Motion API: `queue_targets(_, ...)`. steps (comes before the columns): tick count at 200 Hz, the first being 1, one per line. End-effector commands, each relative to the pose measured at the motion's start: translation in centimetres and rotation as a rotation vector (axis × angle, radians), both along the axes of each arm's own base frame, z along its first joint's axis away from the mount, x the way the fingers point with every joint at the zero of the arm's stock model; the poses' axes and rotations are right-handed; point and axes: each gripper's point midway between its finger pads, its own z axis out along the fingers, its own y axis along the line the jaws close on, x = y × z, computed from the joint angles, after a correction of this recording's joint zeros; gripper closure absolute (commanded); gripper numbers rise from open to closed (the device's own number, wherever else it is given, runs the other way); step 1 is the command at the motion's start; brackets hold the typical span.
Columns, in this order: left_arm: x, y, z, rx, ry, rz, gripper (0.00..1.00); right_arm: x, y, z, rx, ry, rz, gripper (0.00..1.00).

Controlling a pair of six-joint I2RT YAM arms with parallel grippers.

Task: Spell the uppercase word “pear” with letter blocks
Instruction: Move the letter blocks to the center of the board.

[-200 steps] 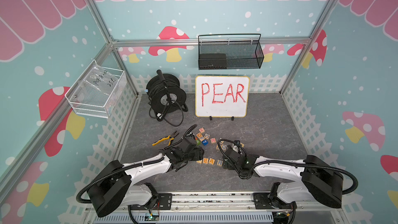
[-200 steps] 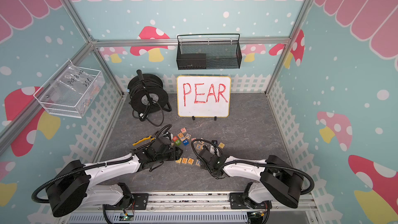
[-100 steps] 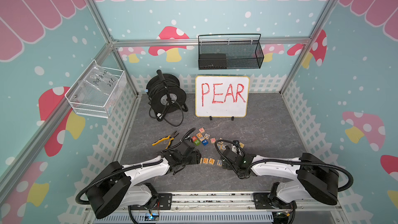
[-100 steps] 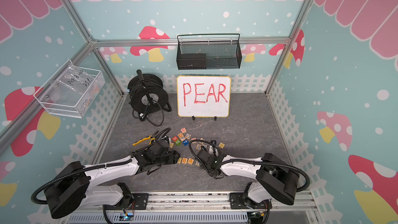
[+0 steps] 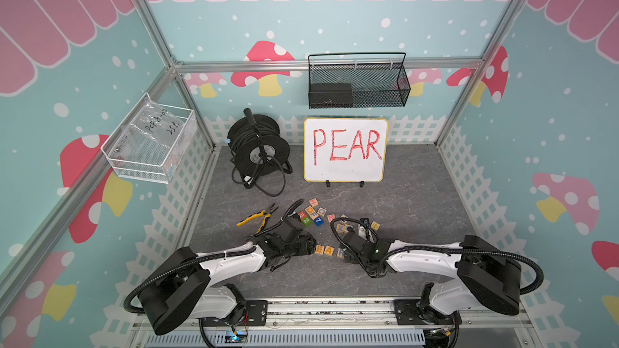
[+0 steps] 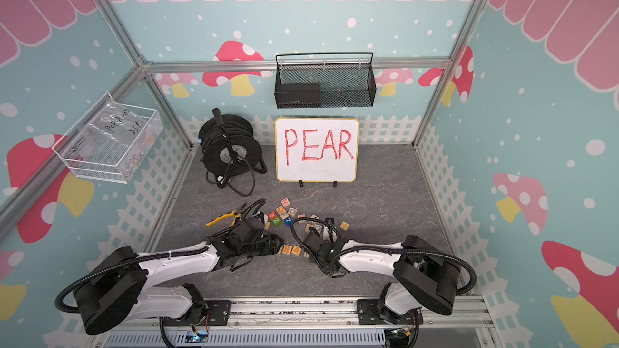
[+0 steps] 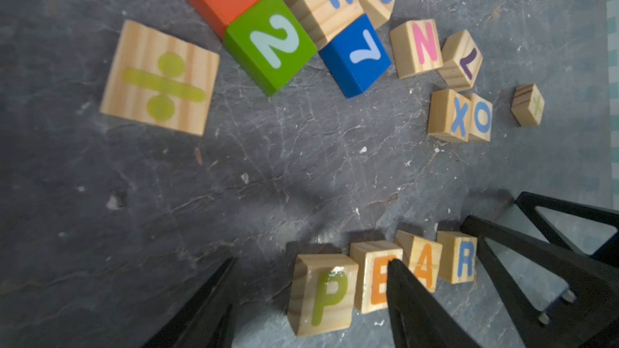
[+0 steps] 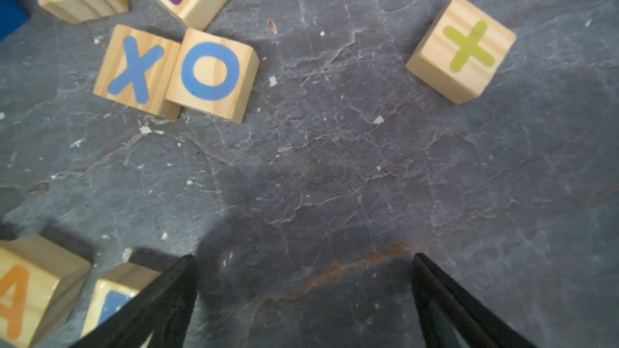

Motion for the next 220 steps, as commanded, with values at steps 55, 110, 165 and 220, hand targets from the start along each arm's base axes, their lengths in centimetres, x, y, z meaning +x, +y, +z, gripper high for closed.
queue_targets(55, -0.6, -1.8, -0.6, -0.116, 0.062, 0.009, 0.29, -4.2, -0.3, -3.7, -0.013, 0.228, 0.013, 0.00)
queue_targets(110, -0.8, -3.0, -0.9, -0.150, 0.087, 0.002, 0.30, -3.9, 0.0, -3.6, -0.007, 0.218, 0.015, 0.00)
queue_targets(165, -1.1, -3.0, -0.8, -0.138, 0.084, 0.010, 0.29, -4.2, -0.4, -3.7, -0.001, 0.219, 0.007, 0.00)
queue_targets(220, -1.2, -1.0, -0.1, -0.061, 0.049, 0.041, 0.29, -4.4, -0.7, -3.7, 0.012, 0.217, 0.005, 0.00)
